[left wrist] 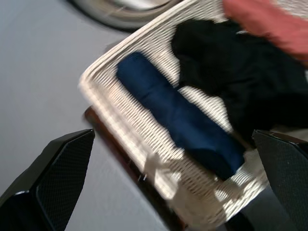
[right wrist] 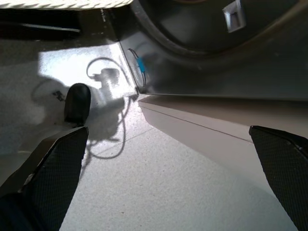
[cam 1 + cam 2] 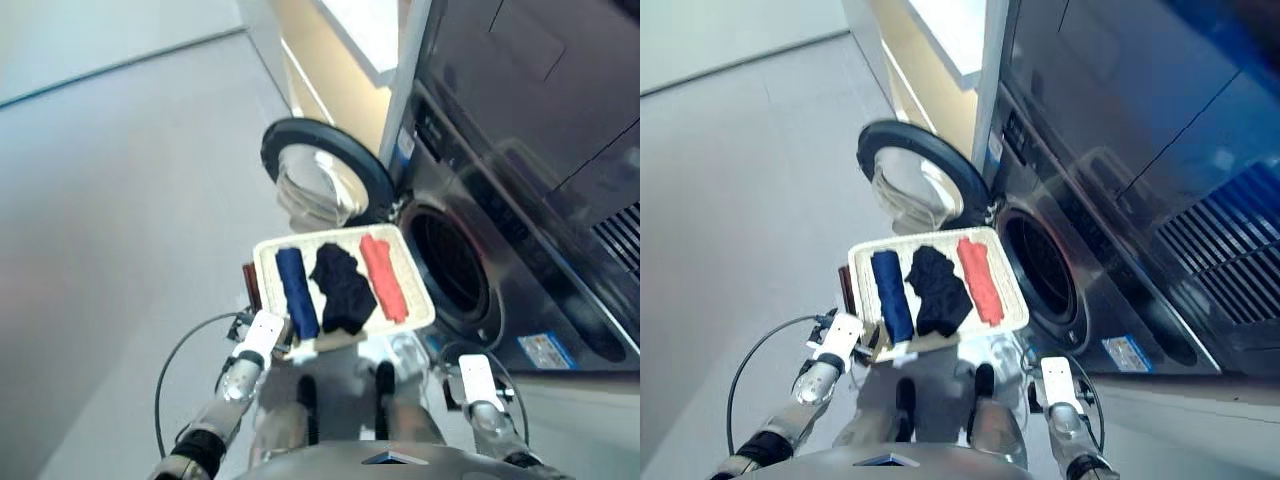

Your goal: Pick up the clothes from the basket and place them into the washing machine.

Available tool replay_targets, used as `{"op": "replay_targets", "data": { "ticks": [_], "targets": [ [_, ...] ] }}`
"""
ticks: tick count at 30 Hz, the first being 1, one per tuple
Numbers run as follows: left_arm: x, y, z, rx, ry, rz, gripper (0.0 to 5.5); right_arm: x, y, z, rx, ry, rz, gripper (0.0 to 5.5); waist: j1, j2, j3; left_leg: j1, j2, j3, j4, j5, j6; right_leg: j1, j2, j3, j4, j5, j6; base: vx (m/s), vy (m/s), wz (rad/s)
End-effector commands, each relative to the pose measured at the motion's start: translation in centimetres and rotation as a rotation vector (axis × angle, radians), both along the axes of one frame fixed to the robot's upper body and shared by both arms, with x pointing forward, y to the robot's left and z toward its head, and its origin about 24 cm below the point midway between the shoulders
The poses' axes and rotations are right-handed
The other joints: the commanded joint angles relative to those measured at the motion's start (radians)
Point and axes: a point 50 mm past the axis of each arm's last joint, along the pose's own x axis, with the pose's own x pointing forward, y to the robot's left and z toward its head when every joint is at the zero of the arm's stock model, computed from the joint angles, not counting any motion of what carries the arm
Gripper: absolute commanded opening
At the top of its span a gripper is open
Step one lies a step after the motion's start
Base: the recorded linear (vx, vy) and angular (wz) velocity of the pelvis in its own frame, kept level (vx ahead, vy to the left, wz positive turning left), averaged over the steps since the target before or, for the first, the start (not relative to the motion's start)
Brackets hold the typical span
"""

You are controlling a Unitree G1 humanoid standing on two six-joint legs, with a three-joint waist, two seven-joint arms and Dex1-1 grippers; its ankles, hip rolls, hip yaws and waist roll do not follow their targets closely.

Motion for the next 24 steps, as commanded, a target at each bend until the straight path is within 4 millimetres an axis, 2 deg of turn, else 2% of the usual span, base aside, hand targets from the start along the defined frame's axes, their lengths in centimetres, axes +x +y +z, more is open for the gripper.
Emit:
{"op": "replay_targets", "data": {
  "ticks": [1, 3, 5, 9, 13, 17, 19, 24],
  "targets": [
    [3.2, -0.2, 2.8, 0.047, -0.160, -0.003, 5.50, 2.4, 0.6, 1.4, -0.029, -0.100, 0.049, 5.50, -0.032, -0.038, 0.030, -0.122, -0.016, -0.020, 0.079, 0.024, -0.019, -0.019, -0.053, -0.011, 0.048, 0.014, 0.057, -0.094, 0.042, -0.007],
    [4.6, -0.5, 3.9, 0.101, -0.213, -0.023, 5.50, 3.3, 0.9, 2.1, -0.028, -0.144, 0.067, 5.50, -0.041, -0.040, 0.050, -0.159, -0.015, -0.013, 0.098, 0.022, -0.016, -0.060, -0.054, 0.001, 0.067, 0.017, 0.055, -0.125, 0.047, 0.040],
    [6.0, -0.6, 5.1, 0.228, -0.292, -0.072, 5.50, 4.3, 1.1, 2.8, -0.029, -0.186, 0.073, 5.50, -0.049, -0.042, 0.075, -0.203, -0.015, -0.010, 0.126, 0.020, -0.014, -0.111, -0.056, 0.010, 0.094, 0.017, 0.051, -0.160, 0.042, -0.004],
    [7.1, -0.2, 6.3, 0.262, -0.345, -0.048, 5.50, 5.2, 1.3, 3.8, -0.023, -0.251, 0.085, 5.50, -0.053, -0.042, 0.102, -0.275, -0.016, -0.002, 0.188, 0.007, -0.008, -0.190, -0.060, 0.021, 0.159, 0.008, 0.044, -0.111, 0.032, -0.048],
    [7.9, 0.5, 7.7, 0.170, -0.388, 0.056, 5.50, 6.2, 1.7, 5.7, 0.019, -0.372, 0.102, 5.50, -0.063, -0.039, 0.122, -0.429, -0.016, -0.009, 0.359, -0.048, -0.001, -0.328, -0.063, 0.039, 0.315, -0.037, 0.025, -0.116, 0.022, 0.030],
    [8.1, 0.3, 8.0, 0.104, -0.393, 0.111, 5.50, 6.4, 1.8, 6.3, 0.023, -0.407, 0.099, 5.50, -0.069, -0.034, 0.113, -0.517, -0.012, -0.018, 0.434, -0.064, -0.004, -0.406, -0.062, 0.044, 0.383, -0.055, 0.018, -0.074, -0.003, 0.029],
    [8.6, -0.1, 9.1, 0.033, -0.437, 0.166, 5.50, 6.8, 2.2, 7.3, 0.037, -0.467, 0.109, 5.50, -0.072, -0.031, 0.107, -0.593, -0.004, -0.022, 0.502, -0.081, -0.005, -0.477, -0.062, 0.049, 0.454, -0.080, 0.011, -0.078, -0.004, 0.065],
    [9.2, -0.6, 11.1, -0.014, -0.530, 0.225, 5.50, 7.1, 2.6, 9.1, 0.077, -0.574, 0.085, 5.50, -0.075, -0.025, 0.110, -0.725, 0.012, -0.037, 0.665, -0.136, 0.001, -0.607, -0.060, 0.063, 0.629, -0.146, -0.006, -0.064, -0.015, 0.087]
  ]
}}
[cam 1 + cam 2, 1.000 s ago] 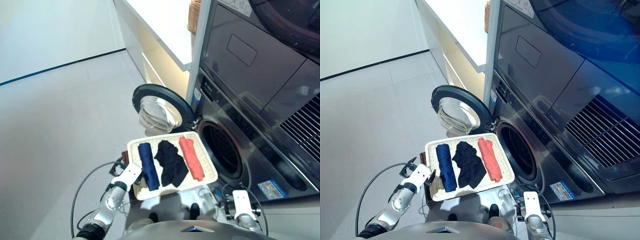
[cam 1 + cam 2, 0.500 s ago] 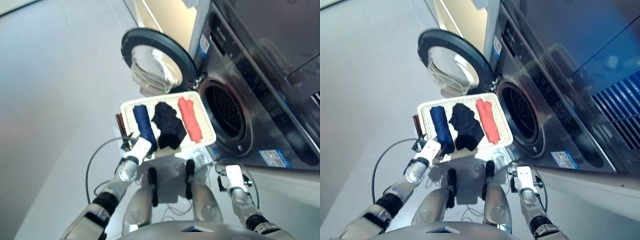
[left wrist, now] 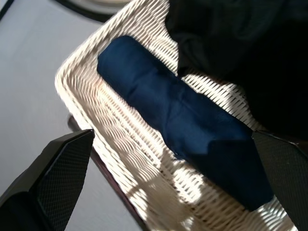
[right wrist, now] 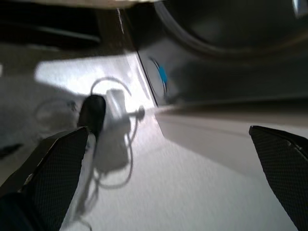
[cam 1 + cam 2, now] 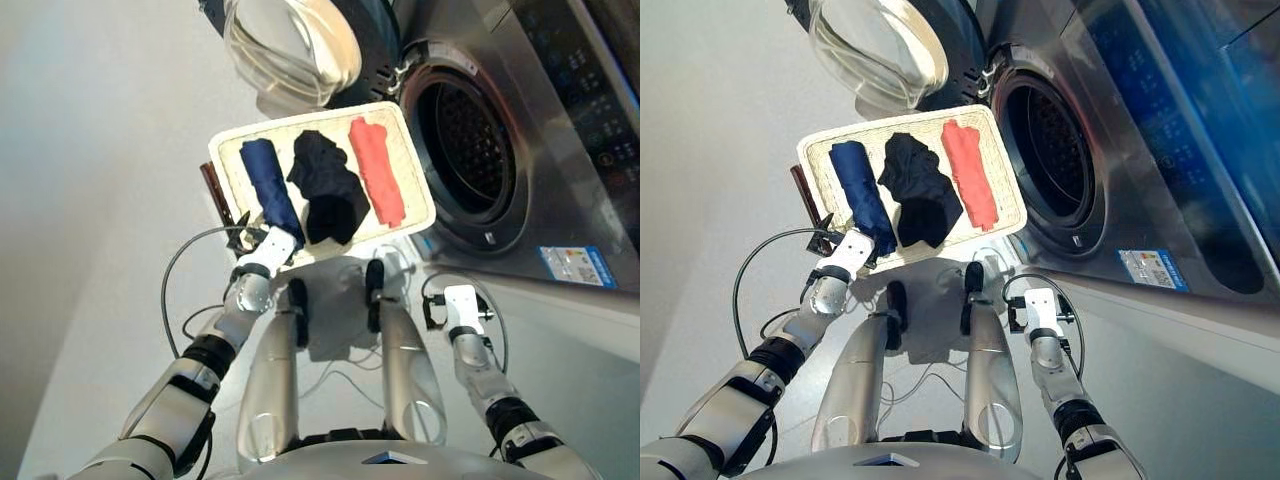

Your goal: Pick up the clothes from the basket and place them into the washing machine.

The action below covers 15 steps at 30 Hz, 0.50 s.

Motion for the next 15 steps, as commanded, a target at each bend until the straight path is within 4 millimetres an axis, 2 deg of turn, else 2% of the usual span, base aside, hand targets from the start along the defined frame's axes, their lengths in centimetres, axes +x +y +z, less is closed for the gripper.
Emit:
{"op": "replay_targets", "data": {
  "ticks": [1, 2, 3, 6, 10, 15],
  "targets": [
    [0.1, -1.0, 2.3, -0.097, -0.141, 0.041, 5.50, -1.9, -0.6, 0.8, 0.035, -0.085, -0.025, 5.50, 0.001, 0.019, -0.069, -0.143, 0.014, -0.040, 0.139, -0.001, -0.018, -0.035, -0.017, 0.008, 0.124, -0.033, 0.002, 0.000, 0.000, 0.000],
    [0.1, -0.9, 2.4, -0.094, -0.153, 0.046, 5.50, -1.8, -0.4, 1.2, 0.042, -0.109, -0.022, 5.50, 0.000, 0.019, -0.067, -0.160, 0.018, -0.043, 0.166, -0.011, -0.017, -0.055, -0.016, 0.011, 0.153, -0.044, -0.001, 0.000, 0.000, 0.000],
    [0.1, -0.8, 2.9, -0.089, -0.177, 0.060, 5.50, -1.7, -0.3, 1.9, 0.050, -0.142, -0.017, 5.50, 0.003, 0.020, -0.062, -0.172, 0.022, -0.050, 0.218, -0.064, -0.020, -0.075, -0.011, 0.015, 0.213, -0.095, 0.002, 0.000, 0.000, 0.000],
    [0.2, -0.8, 3.6, -0.169, -0.210, 0.099, 5.50, -1.6, -0.3, 2.8, 0.058, -0.191, -0.022, 5.50, 0.003, 0.023, -0.051, -0.241, 0.026, -0.054, 0.302, -0.096, -0.018, -0.139, -0.011, 0.024, 0.291, -0.131, -0.008, 0.000, 0.000, 0.000],
    [0.4, -0.8, 5.0, -0.274, -0.261, 0.116, 5.50, -1.4, -0.3, 3.6, 0.070, -0.228, -0.023, 5.50, -0.001, 0.024, -0.051, -0.308, 0.032, -0.060, 0.360, -0.114, -0.015, -0.206, -0.011, 0.029, 0.350, -0.151, -0.019, -0.013, -0.004, 0.002],
    [0.9, -1.9, 7.7, -0.441, -0.350, 0.086, 5.50, -1.4, -0.1, 3.9, 0.081, -0.237, -0.009, 5.50, -0.009, 0.025, -0.062, -0.382, 0.026, -0.064, 0.384, -0.111, -0.012, -0.280, -0.005, 0.032, 0.375, -0.149, -0.024, 0.000, 0.000, 0.000]
  ]
}}
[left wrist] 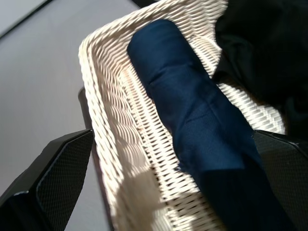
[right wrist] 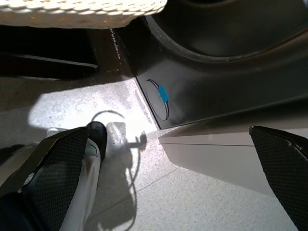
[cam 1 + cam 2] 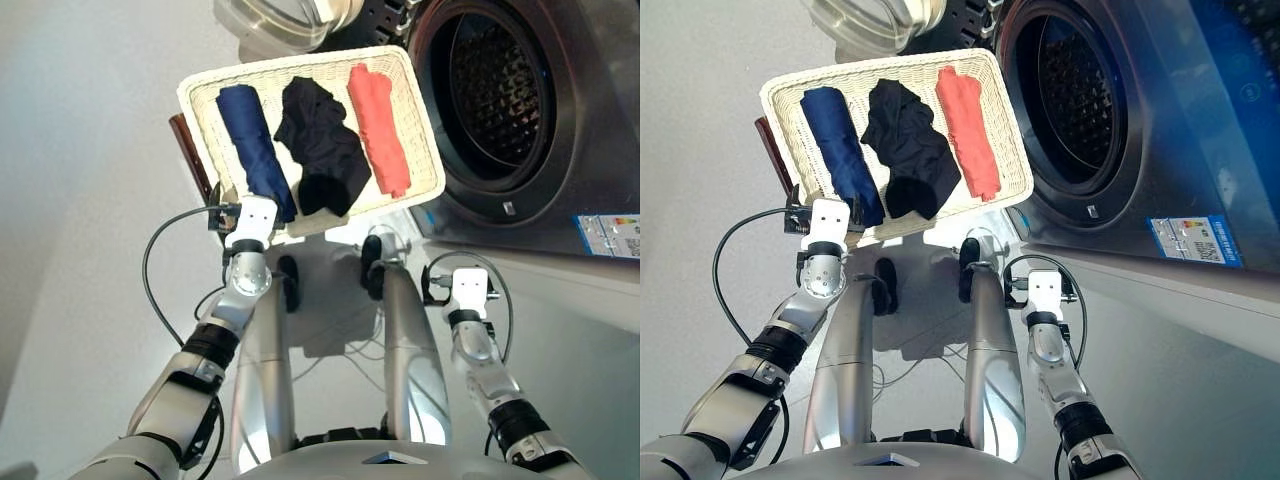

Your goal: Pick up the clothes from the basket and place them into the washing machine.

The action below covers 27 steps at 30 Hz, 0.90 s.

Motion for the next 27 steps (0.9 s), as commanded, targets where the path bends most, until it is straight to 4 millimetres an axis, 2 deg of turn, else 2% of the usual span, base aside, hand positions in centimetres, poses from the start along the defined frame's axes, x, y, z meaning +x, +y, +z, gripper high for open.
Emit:
{"op": "replay_targets", "data": {
  "ticks": [1, 5, 8, 10, 15, 23, 27],
  "targets": [
    [-0.2, -2.2, 2.8, -0.163, -0.162, -0.064, 5.50, -1.7, -0.5, 0.5, 0.016, -0.058, 0.006, 5.50, 0.004, 0.031, -0.066, -0.086, 0.000, -0.048, 0.039, -0.003, -0.013, 0.013, -0.007, 0.006, 0.054, -0.054, -0.009, 0.000, 0.000, 0.000],
    [0.4, -3.2, 4.7, -0.242, -0.214, -0.081, 5.50, -2.0, -0.4, 0.5, 0.017, -0.054, 0.016, 5.50, -0.008, 0.029, -0.079, -0.126, -0.002, -0.051, 0.050, -0.001, -0.012, -0.031, -0.003, 0.010, 0.064, -0.052, -0.010, 0.000, 0.000, 0.000],
    [1.0, -3.4, 5.3, -0.341, -0.219, -0.100, 5.50, -2.1, -0.5, 0.6, 0.023, -0.054, 0.025, 5.50, -0.019, 0.026, -0.093, -0.148, 0.000, -0.054, 0.051, 0.001, -0.011, -0.056, 0.003, 0.014, 0.067, -0.051, -0.012, 0.000, 0.000, 0.000],
    [1.5, -3.5, 5.4, -0.416, -0.205, -0.122, 5.50, -2.0, -0.5, 0.7, 0.026, -0.057, 0.026, 5.50, -0.025, 0.026, -0.100, -0.161, 0.004, -0.052, 0.053, 0.002, -0.011, -0.071, 0.005, 0.017, 0.067, -0.049, -0.013, 0.000, 0.000, 0.000],
    [2.6, -2.8, 5.5, -0.457, -0.183, -0.105, 5.50, -2.0, -0.6, 1.0, 0.020, -0.064, 0.046, 5.50, -0.044, 0.024, -0.117, -0.188, 0.010, -0.047, 0.055, 0.005, -0.011, -0.104, 0.008, 0.021, 0.067, -0.041, -0.012, 0.000, 0.000, 0.000],
    [3.4, -2.2, 5.0, -0.490, -0.143, -0.006, 5.50, -2.2, -0.6, 1.3, 0.012, -0.075, 0.063, 5.50, -0.064, 0.017, -0.136, -0.222, 0.013, -0.041, 0.060, 0.006, -0.010, -0.141, 0.013, 0.022, 0.072, -0.035, -0.010, 0.000, 0.000, 0.000],
    [3.4, -1.8, 4.8, -0.485, -0.146, 0.080, 5.50, -2.4, -0.3, 1.4, 0.017, -0.084, 0.074, 5.50, -0.068, 0.013, -0.145, -0.238, 0.015, -0.047, 0.066, 0.006, -0.010, -0.158, 0.019, 0.022, 0.077, -0.035, -0.010, 0.000, 0.000, 0.000]
  ]
}}
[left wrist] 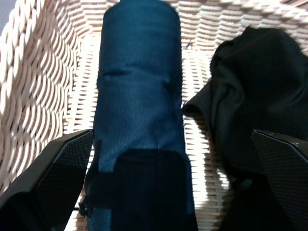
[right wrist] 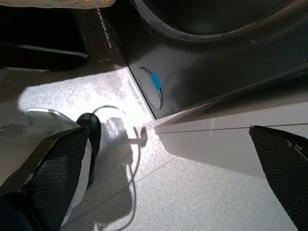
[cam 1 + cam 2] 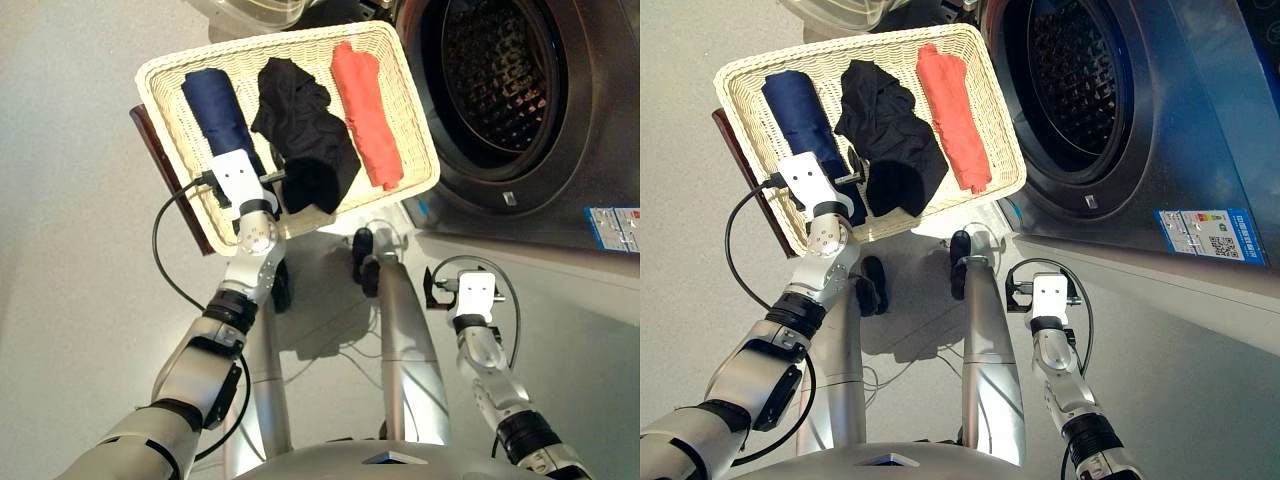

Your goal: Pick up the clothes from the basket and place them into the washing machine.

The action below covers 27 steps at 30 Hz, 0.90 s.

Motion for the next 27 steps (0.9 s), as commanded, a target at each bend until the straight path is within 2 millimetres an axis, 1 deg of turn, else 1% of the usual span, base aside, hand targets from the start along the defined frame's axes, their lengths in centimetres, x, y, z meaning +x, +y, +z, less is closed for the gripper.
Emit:
{"op": "replay_targets", "data": {
  "ticks": [1, 4, 9, 10, 14, 16, 21, 25, 27],
  "targets": [
    [0.6, -0.4, 1.7, -0.030, -0.072, 0.078, 5.50, -1.0, -0.2, 1.6, 0.006, -0.099, 0.037, 5.50, -0.012, 0.024, -0.018, -0.056, -0.004, -0.060, -0.016, 0.041, -0.011, 0.033, -0.006, -0.002, 0.009, -0.018, -0.010, 0.000, 0.000, 0.000],
    [0.5, -0.3, 1.3, -0.029, -0.053, 0.096, 5.50, -1.0, -0.2, 1.7, 0.005, -0.103, 0.035, 5.50, -0.013, 0.019, -0.021, -0.066, -0.002, -0.064, -0.014, 0.042, -0.012, 0.025, -0.007, -0.004, 0.012, -0.019, -0.011, 0.000, 0.000, 0.000],
    [0.4, -0.6, -0.6, -0.058, 0.029, 0.096, 5.50, -0.9, 0.0, 1.9, 0.015, -0.112, 0.041, 5.50, -0.011, 0.015, -0.023, -0.079, -0.003, -0.069, -0.007, 0.045, -0.011, 0.013, -0.009, -0.007, 0.018, -0.019, -0.013, 0.000, 0.000, 0.000],
    [0.4, -0.6, -0.7, -0.057, 0.035, 0.094, 5.50, -0.9, 0.0, 2.0, 0.014, -0.114, 0.041, 5.50, -0.011, 0.015, -0.024, -0.082, -0.003, -0.069, -0.005, 0.045, -0.010, 0.010, -0.007, -0.007, 0.021, -0.019, -0.013, 0.000, 0.000, 0.000],
    [0.4, -0.2, -2.7, -0.074, 0.129, 0.099, 5.50, -0.9, 0.1, 2.2, 0.021, -0.119, 0.060, 5.50, -0.012, 0.013, -0.028, -0.091, 0.000, -0.073, 0.000, 0.047, -0.010, 0.000, -0.007, -0.007, 0.026, -0.017, -0.011, 0.000, 0.000, 0.000],
    [0.5, -0.1, -3.3, -0.102, 0.157, 0.096, 5.50, -1.0, 0.2, 2.4, 0.028, -0.123, 0.067, 5.50, -0.014, 0.011, -0.028, -0.093, 0.002, -0.073, 0.003, 0.048, -0.010, -0.003, -0.006, -0.008, 0.030, -0.017, -0.010, 0.000, 0.000, 0.000],
    [0.5, 1.2, -4.9, -0.163, 0.233, 0.108, 5.50, -1.1, 0.0, 3.0, 0.039, -0.139, 0.087, 5.50, -0.019, 0.008, -0.030, -0.099, 0.006, -0.070, 0.011, 0.046, -0.009, -0.011, -0.003, -0.006, 0.035, -0.016, -0.012, 0.000, 0.000, 0.000],
    [0.6, 2.2, -5.5, -0.221, 0.269, 0.134, 5.50, -1.3, 0.1, 3.2, 0.057, -0.143, 0.105, 5.50, -0.022, 0.008, -0.034, -0.100, 0.009, -0.069, 0.010, 0.046, -0.010, -0.013, 0.000, -0.006, 0.034, -0.014, -0.011, 0.000, 0.000, 0.000],
    [0.5, 2.9, -6.2, -0.247, 0.301, 0.156, 5.50, -1.4, 0.1, 3.3, 0.062, -0.140, 0.112, 5.50, -0.022, 0.007, -0.036, -0.101, 0.011, -0.069, 0.012, 0.044, -0.011, -0.014, 0.000, -0.006, 0.033, -0.015, -0.011, 0.000, 0.000, 0.000]
  ]
}}
